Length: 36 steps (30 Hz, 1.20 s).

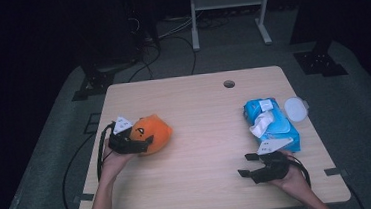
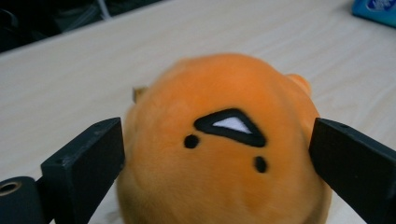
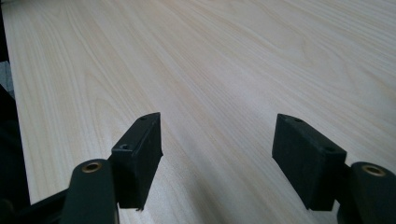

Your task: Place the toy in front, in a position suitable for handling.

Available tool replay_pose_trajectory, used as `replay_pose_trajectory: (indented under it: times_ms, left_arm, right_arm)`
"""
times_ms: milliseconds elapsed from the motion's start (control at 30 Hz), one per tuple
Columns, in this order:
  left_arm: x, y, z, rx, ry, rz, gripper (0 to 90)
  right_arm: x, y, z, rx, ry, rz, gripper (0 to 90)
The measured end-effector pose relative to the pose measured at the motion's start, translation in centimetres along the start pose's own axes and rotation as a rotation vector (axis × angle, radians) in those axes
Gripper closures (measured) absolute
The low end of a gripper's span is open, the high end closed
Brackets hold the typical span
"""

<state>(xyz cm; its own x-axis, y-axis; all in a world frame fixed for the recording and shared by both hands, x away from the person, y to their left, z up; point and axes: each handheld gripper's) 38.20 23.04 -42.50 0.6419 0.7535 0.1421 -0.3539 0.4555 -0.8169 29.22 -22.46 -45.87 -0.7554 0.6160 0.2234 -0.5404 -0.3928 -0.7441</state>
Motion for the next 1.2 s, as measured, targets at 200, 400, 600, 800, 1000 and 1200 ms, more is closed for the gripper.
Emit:
replay_pose_trajectory:
  times_ms: [200, 400, 600, 800, 1000, 1200]
  left_arm:
    - [-0.7, 0.4, -0.4, 0.002, -0.02, -0.029, 2.9]
    - [-0.8, 0.6, -0.6, -0.005, -0.006, -0.058, 1.8]
    - [-0.9, 0.4, -0.1, 0.003, -0.043, -0.052, 22.0]
    - [0.1, 0.6, 0.6, -0.088, -0.011, 0.076, 34.9]
    - [0.1, 0.1, 1.6, -0.19, 0.063, 0.134, 37.8]
    - [-1.5, -1.4, 2.1, -0.255, 0.132, 0.12, 37.7]
  right_arm:
    - [0.0, 0.0, 0.1, -0.002, -0.003, 0.002, 32.7]
    - [0.0, 0.0, 0.1, -0.002, -0.003, 0.003, 32.8]
    - [0.0, 0.0, 0.1, -0.003, -0.002, 0.004, 33.1]
    - [-0.1, 0.0, 0.4, -0.018, -0.002, 0.007, 33.4]
    - [-0.1, 0.0, 0.7, -0.029, -0.008, 0.008, 34.1]
    - [-0.2, 0.0, 0.7, -0.029, 0.002, 0.006, 34.5]
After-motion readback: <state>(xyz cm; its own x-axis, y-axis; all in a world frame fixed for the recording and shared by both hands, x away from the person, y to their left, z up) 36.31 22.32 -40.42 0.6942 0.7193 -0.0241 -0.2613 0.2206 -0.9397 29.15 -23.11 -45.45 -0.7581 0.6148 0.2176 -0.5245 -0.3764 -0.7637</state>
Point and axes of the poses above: each handheld gripper's, and its own axes: z roughly backward along the jaws, y roughly out of its underside, x roughly to its left, and after that the axes turned 6 degrees about -z, right-handed
